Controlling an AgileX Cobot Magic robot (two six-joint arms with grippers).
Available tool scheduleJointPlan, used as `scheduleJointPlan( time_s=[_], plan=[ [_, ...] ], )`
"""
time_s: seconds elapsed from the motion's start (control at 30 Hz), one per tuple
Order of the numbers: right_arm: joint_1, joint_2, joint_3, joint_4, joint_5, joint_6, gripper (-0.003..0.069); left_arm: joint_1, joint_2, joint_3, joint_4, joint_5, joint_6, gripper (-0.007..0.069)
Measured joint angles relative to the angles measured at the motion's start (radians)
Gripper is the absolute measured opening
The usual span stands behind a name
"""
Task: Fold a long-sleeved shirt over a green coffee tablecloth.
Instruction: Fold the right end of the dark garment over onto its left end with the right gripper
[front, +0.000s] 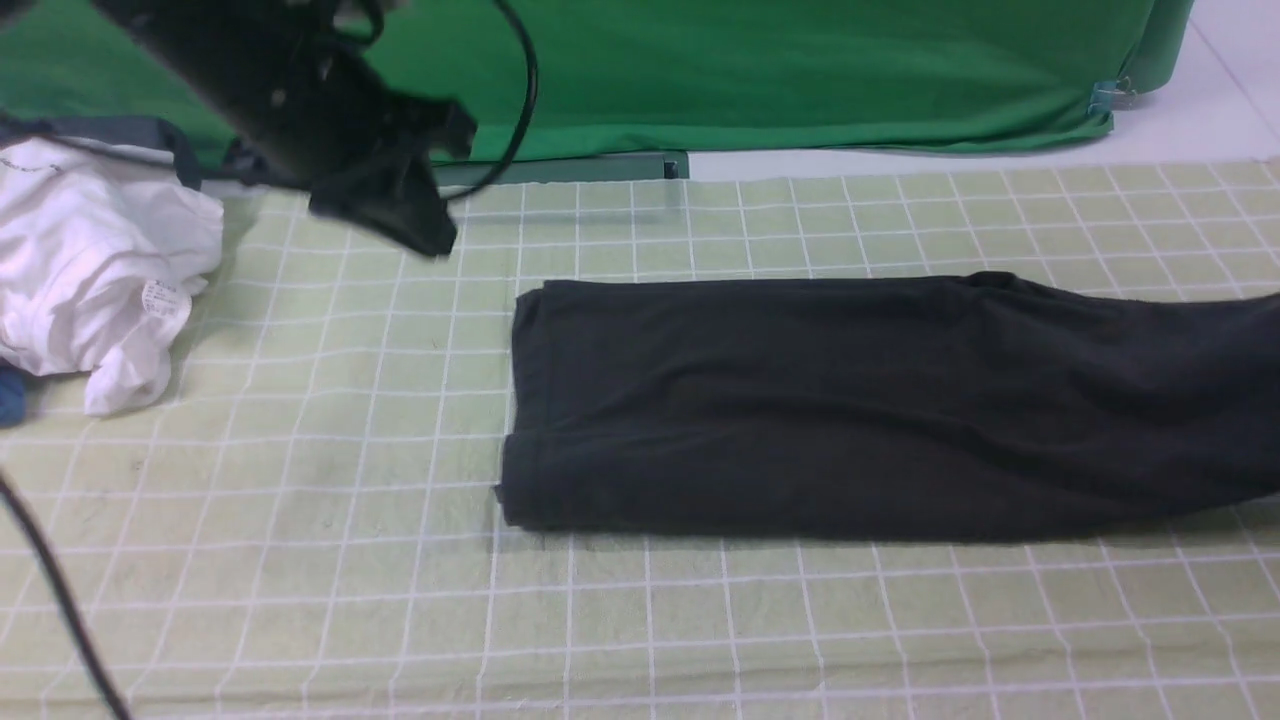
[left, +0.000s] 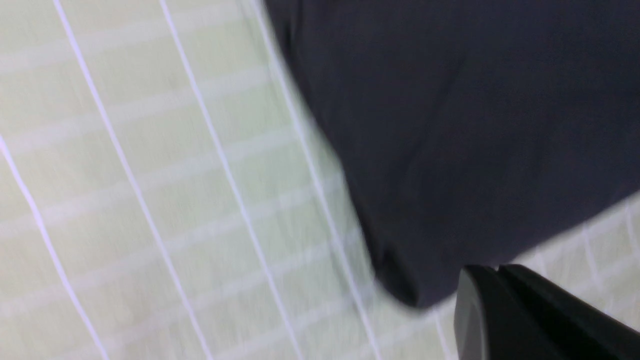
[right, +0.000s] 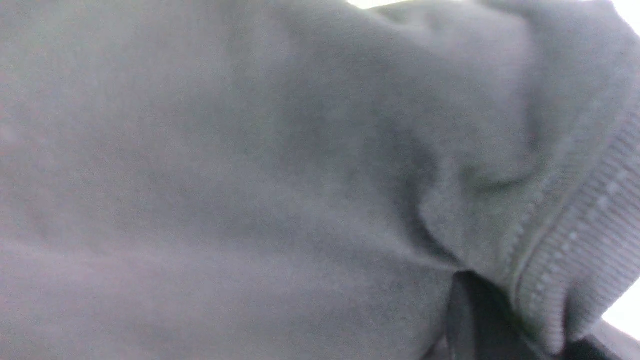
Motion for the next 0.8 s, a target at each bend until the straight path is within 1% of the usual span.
scheduleJointPlan(
  time_s=[0.07, 0.13, 0.2, 0.27, 0.3, 0.33, 0.37, 0.43, 0.63, 0.77, 0.8],
  plan=[
    [0.011, -0.034, -0.026, 0.04, 0.011, 0.01, 0.0045, 0.0, -0.031, 0.074, 0.0, 0.0, 0.028, 0.0013],
    [0.027, -0.058, -0.039, 0.071, 0.016, 0.014, 0.0045, 0.0, -0.044, 0.103, 0.003, -0.008, 0.041, 0.0013],
    [0.103, -0.113, -0.048, 0.137, 0.02, 0.042, 0.0045, 0.0, -0.066, 0.132, 0.012, -0.033, 0.049, 0.0013],
    [0.159, -0.136, -0.051, 0.168, 0.022, 0.075, 0.0045, 0.0, -0.07, 0.132, 0.012, -0.043, 0.054, 0.0013],
    [0.223, -0.152, -0.051, 0.188, 0.023, 0.114, 0.0045, 0.0, -0.072, 0.131, 0.012, -0.059, 0.056, 0.0013],
    [0.234, -0.154, -0.051, 0.191, 0.023, 0.114, 0.0045, 0.0, -0.073, 0.131, 0.012, -0.061, 0.056, 0.0013],
    [0.307, -0.161, -0.052, 0.21, 0.021, 0.151, 0.0045, 0.0, -0.075, 0.131, 0.012, -0.082, 0.049, 0.0013],
    [0.397, -0.163, -0.052, 0.221, 0.005, 0.196, 0.0045, 0.0, -0.075, 0.131, 0.013, -0.117, 0.025, 0.0013],
    [0.734, -0.099, -0.052, 0.231, -0.195, 0.351, 0.0046, 0.0, -0.075, 0.131, 0.016, -0.163, 0.006, 0.0013],
    [0.882, -0.007, -0.052, 0.236, -0.309, 0.384, 0.0051, 0.0, -0.075, 0.131, 0.016, -0.173, 0.002, 0.0013],
    [0.888, -0.002, -0.052, 0.236, -0.315, 0.387, 0.0052, 0.0, -0.075, 0.131, 0.016, -0.173, 0.002, 0.0013]
  ],
)
